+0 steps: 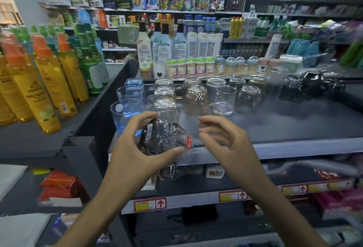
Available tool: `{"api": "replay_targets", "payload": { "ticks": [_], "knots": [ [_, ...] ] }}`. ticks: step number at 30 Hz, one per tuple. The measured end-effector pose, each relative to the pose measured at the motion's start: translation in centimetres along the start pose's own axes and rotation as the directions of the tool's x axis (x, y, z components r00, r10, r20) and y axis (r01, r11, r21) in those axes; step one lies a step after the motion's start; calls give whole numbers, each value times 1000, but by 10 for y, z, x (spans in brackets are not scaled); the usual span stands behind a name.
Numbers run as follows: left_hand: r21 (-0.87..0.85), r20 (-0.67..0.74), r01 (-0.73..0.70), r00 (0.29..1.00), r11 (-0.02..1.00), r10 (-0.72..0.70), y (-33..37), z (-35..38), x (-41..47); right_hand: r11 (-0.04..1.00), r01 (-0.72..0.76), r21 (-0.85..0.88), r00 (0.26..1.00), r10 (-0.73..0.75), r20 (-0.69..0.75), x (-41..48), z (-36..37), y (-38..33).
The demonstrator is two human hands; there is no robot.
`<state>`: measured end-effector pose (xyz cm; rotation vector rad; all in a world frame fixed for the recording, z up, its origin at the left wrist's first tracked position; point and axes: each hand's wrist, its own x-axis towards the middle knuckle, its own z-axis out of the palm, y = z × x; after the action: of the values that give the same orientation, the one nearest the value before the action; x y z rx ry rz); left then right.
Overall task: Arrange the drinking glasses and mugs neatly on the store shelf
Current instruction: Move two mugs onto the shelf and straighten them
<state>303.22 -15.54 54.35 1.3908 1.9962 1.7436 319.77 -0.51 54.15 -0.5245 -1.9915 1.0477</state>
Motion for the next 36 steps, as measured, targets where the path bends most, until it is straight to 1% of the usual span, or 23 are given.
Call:
{"api": "replay_targets", "payload": {
  "ticks": [2, 4, 6, 8, 9, 11, 13, 17, 20, 22, 26, 30, 34, 36],
  "knots": [
    [-67, 36, 23, 999, 997, -20, 3, 19, 3, 1000, 12, -21, 999, -11, 48, -18, -16, -6],
    [-89, 87, 21, 996, 996, -13, 10, 39, 7, 994, 20, -109, 993, -7, 116, -28, -30, -5],
    [-111, 144, 13, 990, 994, 3, 17, 60, 10, 975, 63, -212, 986, -28, 167, -30, -44, 2],
    [-122, 171, -4, 985, 993, 25, 24, 80, 15, 955, 98, -279, 983, -49, 177, -27, -58, 11],
    [-118, 172, -15, 985, 993, 35, 26, 90, 18, 956, 98, -277, 985, -54, 162, -24, -65, 15],
    [-102, 172, -41, 983, 994, 58, 31, 109, 25, 970, 89, -228, 991, -64, 114, -19, -79, 25],
    [-51, 172, -63, 982, 997, 71, 38, 130, 31, 978, 90, -189, 994, -76, 76, -14, -94, 38],
    [10, 148, -81, 986, 997, 79, 54, 175, 42, 983, 83, -167, 996, -78, 37, 0, -127, 70],
    [-5, 120, -59, 991, 998, 59, 57, 199, 42, 994, 87, -67, 996, -85, 27, 13, -146, 88],
    [-13, 72, -25, 997, 1000, 26, 54, 207, 38, 998, 60, -10, 997, -60, 42, 23, -152, 98],
    [47, -33, 45, 998, 998, -44, 40, 205, 30, 997, -29, 71, 997, 23, 73, 43, -145, 114],
    [99, -112, 60, 992, 993, -49, 31, 194, 28, 992, -33, 124, 993, 19, 113, 57, -123, 120],
    [110, -154, 92, 985, 990, -74, 19, 176, 34, 993, -45, 108, 992, 31, 122, 68, -93, 119],
    [127, -154, 111, 984, 986, -91, 12, 166, 38, 997, -22, 72, 993, 14, 118, 72, -80, 116]
  ]
}}
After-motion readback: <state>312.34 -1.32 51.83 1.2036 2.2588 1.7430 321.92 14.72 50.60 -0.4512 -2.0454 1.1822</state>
